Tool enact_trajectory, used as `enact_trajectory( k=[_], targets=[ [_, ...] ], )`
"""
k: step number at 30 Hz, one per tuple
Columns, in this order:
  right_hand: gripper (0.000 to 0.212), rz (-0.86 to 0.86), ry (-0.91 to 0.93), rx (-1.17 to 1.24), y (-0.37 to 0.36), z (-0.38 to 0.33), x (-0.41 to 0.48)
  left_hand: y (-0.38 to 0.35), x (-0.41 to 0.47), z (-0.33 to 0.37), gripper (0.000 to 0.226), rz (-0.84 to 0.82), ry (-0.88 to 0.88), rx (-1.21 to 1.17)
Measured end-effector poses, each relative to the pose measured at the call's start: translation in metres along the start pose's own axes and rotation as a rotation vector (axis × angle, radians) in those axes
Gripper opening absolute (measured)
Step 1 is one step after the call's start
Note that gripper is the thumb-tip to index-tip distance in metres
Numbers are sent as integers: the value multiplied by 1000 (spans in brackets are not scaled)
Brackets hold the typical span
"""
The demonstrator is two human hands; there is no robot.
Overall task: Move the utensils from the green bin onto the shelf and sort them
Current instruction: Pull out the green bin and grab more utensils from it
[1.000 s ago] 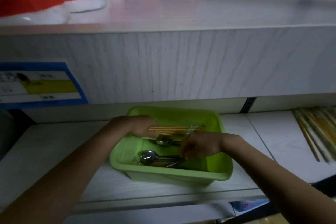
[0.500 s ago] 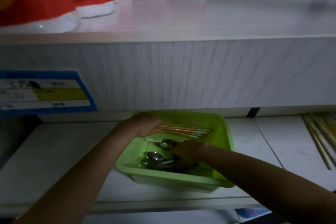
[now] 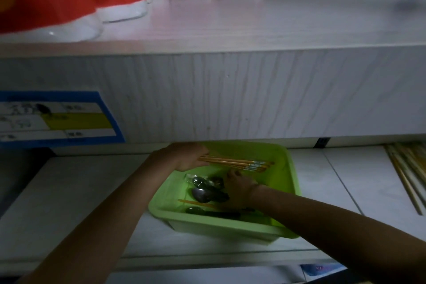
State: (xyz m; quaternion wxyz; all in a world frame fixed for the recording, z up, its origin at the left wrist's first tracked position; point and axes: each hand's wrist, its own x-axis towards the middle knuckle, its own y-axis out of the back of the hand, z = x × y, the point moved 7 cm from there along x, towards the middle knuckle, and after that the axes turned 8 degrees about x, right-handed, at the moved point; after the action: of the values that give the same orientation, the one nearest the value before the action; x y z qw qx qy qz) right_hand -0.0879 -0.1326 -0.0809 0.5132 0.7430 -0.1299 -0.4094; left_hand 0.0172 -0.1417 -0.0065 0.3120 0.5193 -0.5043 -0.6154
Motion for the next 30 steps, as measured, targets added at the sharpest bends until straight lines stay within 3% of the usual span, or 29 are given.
enact_trajectory(
  k=[11, 15, 27, 30],
  targets=[
    [47, -2, 38, 72, 6, 2, 5, 0, -3, -2, 36, 15, 25, 52],
    [48, 78, 41, -3, 10, -1, 6, 1, -7, -5, 33, 17, 35, 26],
    [45, 71, 47, -176, 4, -7, 13, 2, -10, -3, 33, 3, 32, 5],
    [34, 90, 62, -219, 6, -10, 13, 1, -9, -3, 34, -4, 34, 15]
  ],
)
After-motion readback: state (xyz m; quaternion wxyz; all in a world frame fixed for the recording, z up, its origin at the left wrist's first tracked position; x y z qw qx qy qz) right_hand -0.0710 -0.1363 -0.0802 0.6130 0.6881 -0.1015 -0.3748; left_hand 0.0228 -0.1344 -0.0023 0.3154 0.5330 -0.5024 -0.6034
